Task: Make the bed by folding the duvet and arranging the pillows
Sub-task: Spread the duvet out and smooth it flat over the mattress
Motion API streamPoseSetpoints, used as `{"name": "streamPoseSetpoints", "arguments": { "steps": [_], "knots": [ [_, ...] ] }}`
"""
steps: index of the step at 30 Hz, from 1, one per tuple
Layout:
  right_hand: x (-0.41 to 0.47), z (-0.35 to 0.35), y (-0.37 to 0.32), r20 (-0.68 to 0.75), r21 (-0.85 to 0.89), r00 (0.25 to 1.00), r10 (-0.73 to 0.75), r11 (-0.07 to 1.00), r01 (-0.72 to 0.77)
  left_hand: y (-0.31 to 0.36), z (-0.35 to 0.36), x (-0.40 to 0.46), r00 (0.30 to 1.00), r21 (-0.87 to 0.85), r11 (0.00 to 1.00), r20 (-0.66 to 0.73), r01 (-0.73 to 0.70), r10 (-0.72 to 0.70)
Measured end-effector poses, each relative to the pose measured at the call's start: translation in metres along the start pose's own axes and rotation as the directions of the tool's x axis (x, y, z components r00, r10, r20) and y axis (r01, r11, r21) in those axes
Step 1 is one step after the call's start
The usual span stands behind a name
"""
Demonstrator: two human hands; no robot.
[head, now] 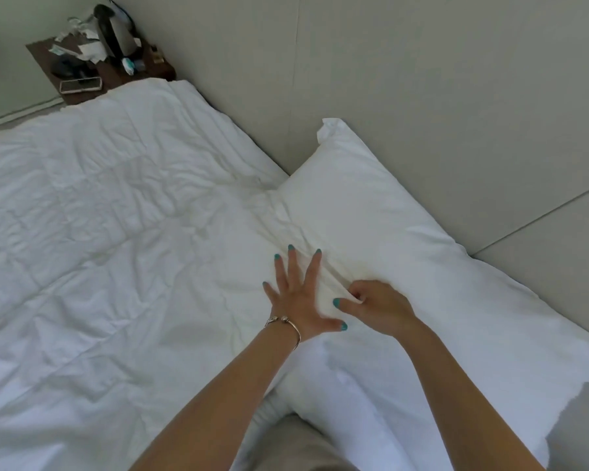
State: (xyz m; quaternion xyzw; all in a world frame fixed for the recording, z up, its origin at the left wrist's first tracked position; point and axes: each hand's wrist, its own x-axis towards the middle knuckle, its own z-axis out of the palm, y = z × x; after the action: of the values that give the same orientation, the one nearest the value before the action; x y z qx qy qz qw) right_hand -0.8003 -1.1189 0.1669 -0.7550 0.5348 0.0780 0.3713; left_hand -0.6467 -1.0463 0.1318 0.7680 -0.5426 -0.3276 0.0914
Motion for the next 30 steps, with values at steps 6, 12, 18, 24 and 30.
{"name": "streamPoseSetpoints", "arguments": {
  "steps": [6,12,18,24,30],
  "knots": [
    [-0.003,-0.027,0.011,-0.067,0.372,0.994,-0.089,0.922,0.107,0.023,0.006,0.007,0.998,-0.025,0.998,-0.034,0.052,-0.053],
    [-0.013,-0.042,0.033,-0.238,0.379,0.97,-0.039,0.916,0.13,0.045,0.014,0.006,0.991,-0.064,0.998,-0.135,-0.019,0.01],
    [0.006,-0.021,0.039,-0.323,0.061,0.942,0.089,0.995,-0.073,0.025,0.048,-0.003,0.994,0.184,0.981,0.097,-0.064,0.047],
    [0.045,-0.013,-0.035,-0.164,0.087,0.986,0.014,0.996,0.0,-0.002,0.038,-0.009,0.987,-0.526,0.835,-0.075,-0.159,0.141],
    [0.095,-0.004,-0.074,0.039,-0.045,0.998,-0.057,0.997,0.058,-0.008,0.009,0.006,0.844,-0.703,0.697,-0.453,-0.141,-0.286]
  ]
}}
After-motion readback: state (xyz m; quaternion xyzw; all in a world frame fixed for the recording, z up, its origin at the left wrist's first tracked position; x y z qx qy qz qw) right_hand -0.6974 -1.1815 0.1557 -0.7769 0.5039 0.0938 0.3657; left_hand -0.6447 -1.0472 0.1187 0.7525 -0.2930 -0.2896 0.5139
